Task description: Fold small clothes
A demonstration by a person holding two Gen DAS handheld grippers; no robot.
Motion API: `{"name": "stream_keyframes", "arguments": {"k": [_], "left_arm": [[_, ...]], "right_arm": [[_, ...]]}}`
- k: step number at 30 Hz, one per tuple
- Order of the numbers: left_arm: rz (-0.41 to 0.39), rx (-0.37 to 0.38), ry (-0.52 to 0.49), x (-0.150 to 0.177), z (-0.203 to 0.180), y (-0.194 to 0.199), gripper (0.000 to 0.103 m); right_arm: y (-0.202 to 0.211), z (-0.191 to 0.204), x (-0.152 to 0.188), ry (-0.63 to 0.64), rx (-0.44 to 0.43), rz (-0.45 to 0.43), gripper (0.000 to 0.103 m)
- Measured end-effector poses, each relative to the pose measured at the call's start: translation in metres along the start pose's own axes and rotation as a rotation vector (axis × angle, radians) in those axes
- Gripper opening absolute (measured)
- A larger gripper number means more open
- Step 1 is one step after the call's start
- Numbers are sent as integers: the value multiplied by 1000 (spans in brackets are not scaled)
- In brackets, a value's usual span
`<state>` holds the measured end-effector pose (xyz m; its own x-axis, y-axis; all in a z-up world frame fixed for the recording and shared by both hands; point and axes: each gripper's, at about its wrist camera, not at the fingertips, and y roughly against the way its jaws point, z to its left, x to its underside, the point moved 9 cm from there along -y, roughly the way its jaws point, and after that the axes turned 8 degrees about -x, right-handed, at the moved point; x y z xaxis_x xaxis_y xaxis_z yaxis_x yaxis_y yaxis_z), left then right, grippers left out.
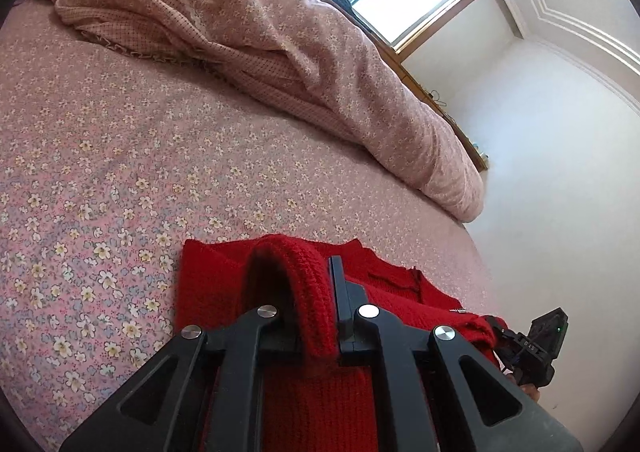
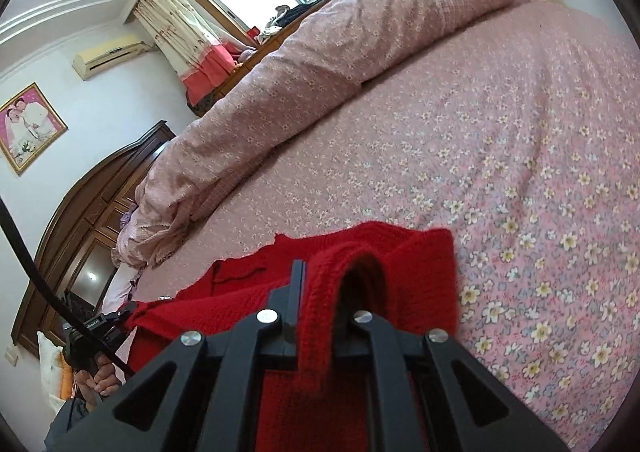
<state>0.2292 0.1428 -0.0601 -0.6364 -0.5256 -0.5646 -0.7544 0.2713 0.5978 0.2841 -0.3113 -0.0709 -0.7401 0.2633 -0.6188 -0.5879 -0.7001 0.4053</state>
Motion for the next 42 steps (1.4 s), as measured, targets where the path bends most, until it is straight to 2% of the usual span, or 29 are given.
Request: {"name": "stream_keyframes", "arguments": {"k": [3, 7, 9, 11, 12, 16, 20, 30, 34, 36, 40, 42], "left_arm": [[10, 4, -5, 1, -1, -1, 4], [-10, 42, -4, -6, -4, 7, 18], [-24, 47, 11, -7, -2, 14, 28], [-52, 32, 31, -12, 4, 20, 33], [-54, 28, 42, -12, 7, 21, 34], [-32, 16, 86, -11, 18, 18, 36], [1, -30, 74, -3, 22, 11, 36], [69, -129, -41, 20, 12, -7, 36], [81, -142, -41, 23, 12, -14, 36], [86, -152, -46, 24, 12, -17, 36], [97, -170, -55, 25, 10, -27, 36], [97, -184, -75, 26, 8, -30, 36]], "right_arm": [[0, 1, -2, 0, -2, 0, 7], [3, -1, -4, 0, -2, -7, 15], [8, -6, -7, -8, 23, -34, 31], [18, -13, -14, -36, 35, -93, 69], [21, -15, -16, -49, 35, -114, 72], [28, -24, -19, -105, 21, -143, 72], [24, -25, -15, -104, 27, -113, 72], [13, -8, -9, 57, 106, -38, 72], [-3, -4, 3, 174, 210, 56, 62], [-11, -6, 9, 219, 265, 97, 61], [-16, -6, 11, 247, 278, 127, 60], [-19, -8, 10, 238, 270, 143, 52]]}}
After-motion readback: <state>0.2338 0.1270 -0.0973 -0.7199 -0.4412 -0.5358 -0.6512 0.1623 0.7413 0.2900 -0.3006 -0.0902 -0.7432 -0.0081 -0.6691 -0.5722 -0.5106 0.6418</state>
